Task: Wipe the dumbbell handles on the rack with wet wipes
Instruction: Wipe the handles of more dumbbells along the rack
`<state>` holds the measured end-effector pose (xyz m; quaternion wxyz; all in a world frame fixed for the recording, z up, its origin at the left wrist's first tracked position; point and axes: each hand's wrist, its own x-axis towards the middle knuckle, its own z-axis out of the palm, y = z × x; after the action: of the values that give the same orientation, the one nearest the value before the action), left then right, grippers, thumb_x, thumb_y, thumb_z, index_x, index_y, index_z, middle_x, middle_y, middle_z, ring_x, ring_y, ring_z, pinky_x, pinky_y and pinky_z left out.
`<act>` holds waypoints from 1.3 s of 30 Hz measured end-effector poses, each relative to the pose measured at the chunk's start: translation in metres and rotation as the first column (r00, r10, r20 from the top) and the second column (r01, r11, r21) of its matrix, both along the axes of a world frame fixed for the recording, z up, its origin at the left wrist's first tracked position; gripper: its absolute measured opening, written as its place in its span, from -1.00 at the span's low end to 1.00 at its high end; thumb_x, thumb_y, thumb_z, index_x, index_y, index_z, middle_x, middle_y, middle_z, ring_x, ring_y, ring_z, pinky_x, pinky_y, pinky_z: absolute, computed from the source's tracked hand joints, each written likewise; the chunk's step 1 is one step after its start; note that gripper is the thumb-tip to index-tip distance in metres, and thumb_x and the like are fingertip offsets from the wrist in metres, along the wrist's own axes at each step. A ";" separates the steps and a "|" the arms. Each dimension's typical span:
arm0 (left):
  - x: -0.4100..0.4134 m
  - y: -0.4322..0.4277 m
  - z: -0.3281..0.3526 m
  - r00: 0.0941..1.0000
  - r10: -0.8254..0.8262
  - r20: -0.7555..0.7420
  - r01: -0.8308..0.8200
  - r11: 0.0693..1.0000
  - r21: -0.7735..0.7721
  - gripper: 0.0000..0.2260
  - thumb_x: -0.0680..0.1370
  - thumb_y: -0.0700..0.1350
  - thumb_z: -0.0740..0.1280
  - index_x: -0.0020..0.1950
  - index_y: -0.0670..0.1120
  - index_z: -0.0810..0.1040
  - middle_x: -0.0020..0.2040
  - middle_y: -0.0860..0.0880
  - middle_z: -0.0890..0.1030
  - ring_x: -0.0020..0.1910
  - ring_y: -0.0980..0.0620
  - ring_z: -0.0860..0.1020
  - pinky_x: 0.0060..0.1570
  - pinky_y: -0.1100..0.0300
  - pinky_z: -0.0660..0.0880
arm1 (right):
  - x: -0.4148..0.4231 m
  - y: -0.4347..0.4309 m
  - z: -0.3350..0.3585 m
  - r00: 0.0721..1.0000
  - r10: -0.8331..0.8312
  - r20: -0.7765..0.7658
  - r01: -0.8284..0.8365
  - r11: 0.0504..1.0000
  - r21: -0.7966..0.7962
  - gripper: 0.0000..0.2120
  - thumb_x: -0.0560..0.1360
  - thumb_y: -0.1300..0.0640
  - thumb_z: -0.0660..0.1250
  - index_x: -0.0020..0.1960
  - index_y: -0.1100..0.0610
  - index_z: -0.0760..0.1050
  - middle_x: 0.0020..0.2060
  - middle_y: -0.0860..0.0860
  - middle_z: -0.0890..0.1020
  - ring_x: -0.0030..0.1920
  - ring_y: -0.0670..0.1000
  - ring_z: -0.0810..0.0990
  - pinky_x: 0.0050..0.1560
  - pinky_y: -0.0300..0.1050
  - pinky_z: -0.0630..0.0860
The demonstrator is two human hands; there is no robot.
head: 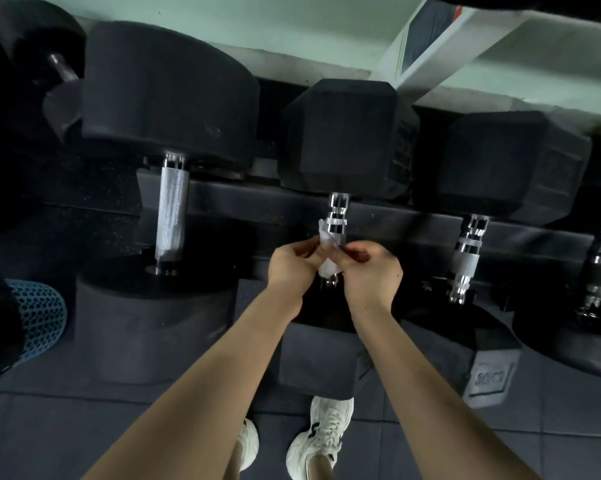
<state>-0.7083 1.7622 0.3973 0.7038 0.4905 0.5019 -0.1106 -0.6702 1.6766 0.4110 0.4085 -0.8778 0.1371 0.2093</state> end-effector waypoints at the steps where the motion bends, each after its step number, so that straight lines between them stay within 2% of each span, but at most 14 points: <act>1: 0.002 0.001 -0.002 0.999 0.034 -0.007 -0.034 0.998 -0.062 -0.62 0.47 -0.02 0.42 0.24 -0.12 0.54 0.09 -0.07 0.64 0.05 0.03 0.60 0.00 0.20 0.53 | 0.000 -0.001 -0.001 0.998 -0.052 -0.025 0.053 0.997 0.051 -0.77 0.34 0.00 0.53 -0.13 0.12 0.59 -0.28 -0.08 0.64 -0.25 -0.16 0.60 -0.26 -0.39 0.46; 4: 0.012 0.005 -0.004 0.990 0.137 0.040 -0.128 0.976 -0.178 -0.68 0.47 -0.11 0.43 0.19 -0.16 0.57 0.04 -0.14 0.66 0.02 -0.06 0.63 0.12 0.06 0.53 | 0.003 -0.001 -0.004 0.987 -0.130 -0.091 0.145 0.974 0.175 -0.82 0.34 0.10 0.53 -0.13 0.14 0.61 -0.25 -0.04 0.67 -0.21 -0.10 0.64 -0.22 -0.31 0.53; 8: 0.036 0.012 -0.003 0.986 0.134 0.099 -0.122 0.985 -0.122 -0.83 0.53 -0.12 0.35 0.06 -0.18 0.60 -0.24 -0.09 0.63 -0.29 0.00 0.60 -0.21 0.16 0.55 | 0.022 0.005 -0.003 0.993 -0.092 -0.071 0.109 0.955 0.277 -0.88 0.35 0.17 0.52 -0.21 0.18 0.61 -0.29 0.07 0.68 -0.27 -0.02 0.65 -0.29 -0.22 0.57; 12: 0.029 0.010 -0.005 0.993 0.054 0.102 -0.042 0.993 -0.113 -0.80 0.57 -0.03 0.29 0.07 -0.10 0.60 -0.02 -0.10 0.67 -0.01 -0.03 0.63 0.09 0.11 0.53 | 0.028 0.003 -0.007 1.000 0.007 -0.003 -0.006 0.968 0.249 -0.87 0.36 0.14 0.52 -0.14 0.15 0.63 -0.25 0.00 0.68 -0.22 -0.08 0.66 -0.18 -0.27 0.57; 15: 0.020 0.013 -0.001 0.986 0.019 0.163 0.007 0.988 -0.157 -0.83 0.58 -0.06 0.26 0.07 -0.09 0.58 -0.02 -0.08 0.66 -0.04 0.03 0.63 0.03 0.19 0.55 | 0.020 -0.004 -0.007 0.995 -0.012 -0.098 0.041 0.955 0.294 -0.92 0.37 0.15 0.51 -0.17 0.08 0.63 -0.27 -0.02 0.69 -0.21 -0.07 0.67 -0.14 -0.24 0.59; 17: 0.028 0.019 0.004 0.979 -0.015 0.205 0.050 0.985 -0.163 -0.88 0.59 -0.15 0.24 0.00 -0.06 0.57 -0.11 -0.02 0.66 -0.13 0.08 0.63 -0.06 0.24 0.57 | 0.027 -0.001 -0.005 0.993 -0.009 -0.120 0.042 0.960 0.278 -0.93 0.38 0.16 0.50 -0.18 0.14 0.64 -0.28 0.02 0.69 -0.24 -0.03 0.66 -0.18 -0.23 0.59; 19: 0.040 0.023 0.006 0.980 -0.006 0.199 0.029 0.993 -0.112 -0.83 0.60 -0.26 0.21 -0.08 -0.07 0.56 -0.17 -0.03 0.63 -0.16 0.05 0.60 -0.03 0.18 0.53 | 0.042 0.007 -0.005 0.995 0.001 -0.096 0.026 0.961 0.274 -0.87 0.39 0.15 0.49 -0.19 0.21 0.63 -0.29 0.06 0.68 -0.26 -0.01 0.65 -0.20 -0.18 0.58; 22: 0.045 0.018 0.001 0.986 -0.008 0.167 0.016 0.999 -0.046 -0.85 0.60 -0.24 0.22 0.02 -0.14 0.59 -0.05 -0.12 0.65 -0.02 -0.06 0.62 0.11 0.06 0.52 | 0.052 0.012 -0.008 0.998 0.046 -0.053 -0.032 0.969 0.246 -0.84 0.38 0.10 0.50 -0.20 0.20 0.63 -0.27 0.06 0.69 -0.23 -0.01 0.67 -0.14 -0.15 0.60; 24: 0.035 0.011 -0.001 0.990 -0.018 0.142 0.023 0.999 -0.034 -0.82 0.58 -0.15 0.27 0.15 -0.09 0.58 0.05 -0.09 0.65 0.09 -0.03 0.61 0.18 0.08 0.50 | 0.044 0.007 -0.010 0.996 0.034 -0.087 -0.008 0.959 0.284 -0.85 0.38 0.07 0.50 -0.19 0.16 0.64 -0.26 0.03 0.70 -0.21 -0.02 0.69 -0.13 -0.19 0.60; 26: 0.030 0.010 -0.002 0.990 0.001 0.141 0.005 0.999 -0.040 -0.84 0.56 -0.13 0.31 0.12 -0.03 0.58 0.04 -0.04 0.65 0.11 0.00 0.60 0.22 0.08 0.47 | 0.039 0.003 -0.009 0.992 0.012 -0.128 0.030 0.945 0.327 -0.87 0.38 0.06 0.49 -0.19 0.12 0.64 -0.26 0.01 0.70 -0.21 -0.05 0.69 -0.17 -0.26 0.59; 30: 0.043 0.015 0.004 0.992 -0.027 0.125 0.028 0.999 -0.014 -0.87 0.57 -0.12 0.30 -0.14 0.04 0.59 -0.11 0.02 0.66 -0.01 0.03 0.63 0.18 0.05 0.51 | 0.053 0.011 -0.007 0.989 -0.011 -0.145 0.065 0.926 0.373 -0.91 0.41 0.15 0.47 -0.16 0.18 0.66 -0.21 0.00 0.72 -0.15 -0.06 0.70 -0.01 -0.19 0.60; 35: 0.028 0.013 -0.003 0.984 -0.140 0.112 0.136 0.990 0.040 -0.90 0.56 -0.05 0.31 0.03 0.03 0.59 -0.02 0.04 0.66 -0.02 0.14 0.61 0.16 0.17 0.51 | 0.041 -0.002 -0.007 0.980 0.065 -0.186 0.021 0.904 0.428 -0.95 0.42 0.16 0.46 -0.15 0.13 0.67 -0.23 -0.07 0.72 -0.15 -0.13 0.69 -0.10 -0.36 0.56; 37: 0.015 0.012 -0.004 0.977 -0.196 0.089 0.191 0.980 0.063 -0.89 0.53 -0.03 0.35 0.04 0.07 0.59 -0.01 0.07 0.65 0.01 0.15 0.59 0.17 0.20 0.49 | 0.032 -0.011 -0.008 0.969 0.086 -0.233 0.005 0.932 0.363 -0.88 0.37 0.11 0.51 -0.15 0.15 0.68 -0.23 -0.01 0.72 -0.15 -0.05 0.70 -0.09 -0.25 0.60; 39: 0.007 0.013 -0.004 0.963 -0.255 0.082 0.246 0.963 0.109 -0.77 0.52 -0.03 0.36 0.17 0.02 0.57 -0.04 0.13 0.63 -0.01 0.19 0.58 0.05 0.38 0.49 | 0.028 -0.016 -0.008 0.962 0.105 -0.253 -0.024 0.952 0.305 -0.88 0.34 0.09 0.53 -0.20 0.13 0.67 -0.26 0.01 0.71 -0.19 -0.04 0.69 -0.10 -0.19 0.60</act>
<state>-0.7010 1.7753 0.3934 0.6824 0.5886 0.4065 -0.1505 -0.6420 1.6602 0.4025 0.5074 -0.7737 0.1284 0.3572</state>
